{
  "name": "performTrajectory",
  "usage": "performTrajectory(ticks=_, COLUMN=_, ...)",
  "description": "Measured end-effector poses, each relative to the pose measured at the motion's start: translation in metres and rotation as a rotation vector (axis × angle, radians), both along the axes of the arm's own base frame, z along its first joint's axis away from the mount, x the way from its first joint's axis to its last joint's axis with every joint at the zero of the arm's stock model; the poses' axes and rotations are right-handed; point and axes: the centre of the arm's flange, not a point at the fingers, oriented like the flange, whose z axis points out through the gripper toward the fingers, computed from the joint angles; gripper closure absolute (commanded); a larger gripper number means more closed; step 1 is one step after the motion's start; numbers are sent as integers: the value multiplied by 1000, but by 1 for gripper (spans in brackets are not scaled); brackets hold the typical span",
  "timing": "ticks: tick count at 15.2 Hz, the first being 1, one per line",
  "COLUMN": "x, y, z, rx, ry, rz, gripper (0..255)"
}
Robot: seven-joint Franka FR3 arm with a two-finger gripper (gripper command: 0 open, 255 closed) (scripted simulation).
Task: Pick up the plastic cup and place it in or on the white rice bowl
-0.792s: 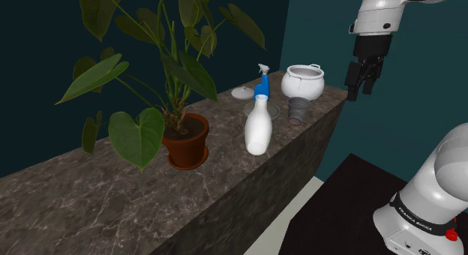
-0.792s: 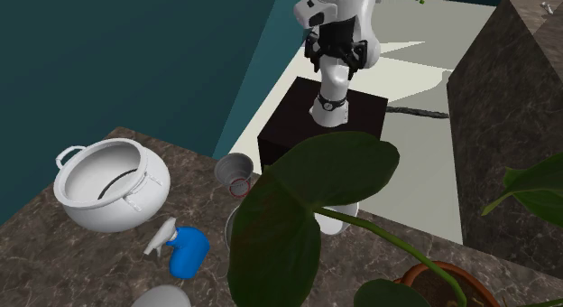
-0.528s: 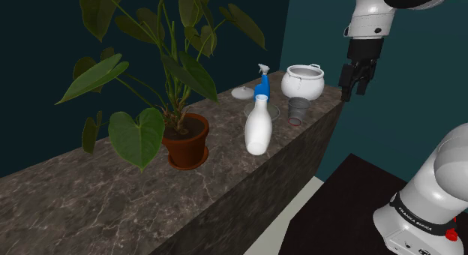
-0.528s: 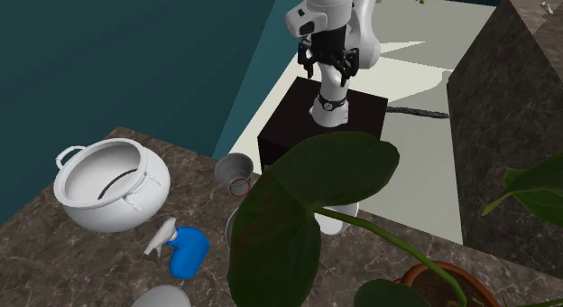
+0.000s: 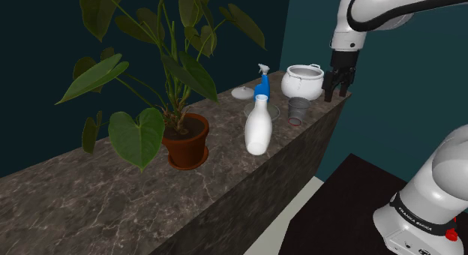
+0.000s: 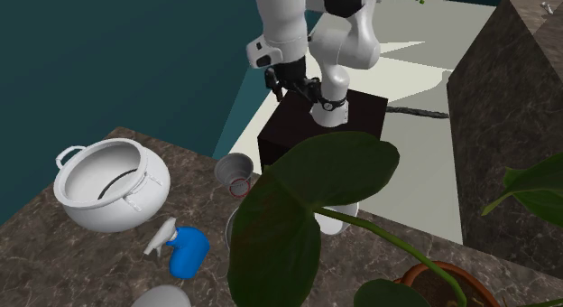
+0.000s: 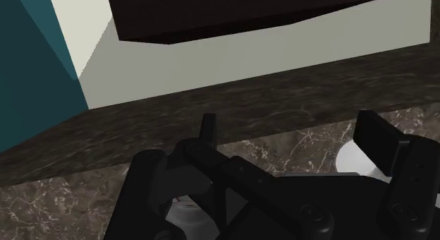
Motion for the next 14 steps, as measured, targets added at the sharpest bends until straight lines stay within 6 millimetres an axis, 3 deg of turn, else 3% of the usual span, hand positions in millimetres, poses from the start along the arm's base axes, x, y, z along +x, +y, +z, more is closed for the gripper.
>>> performTrajectory(ticks=14, x=111, y=-114, z=-83, rx=5, ry=-41, rz=-47, gripper=0)
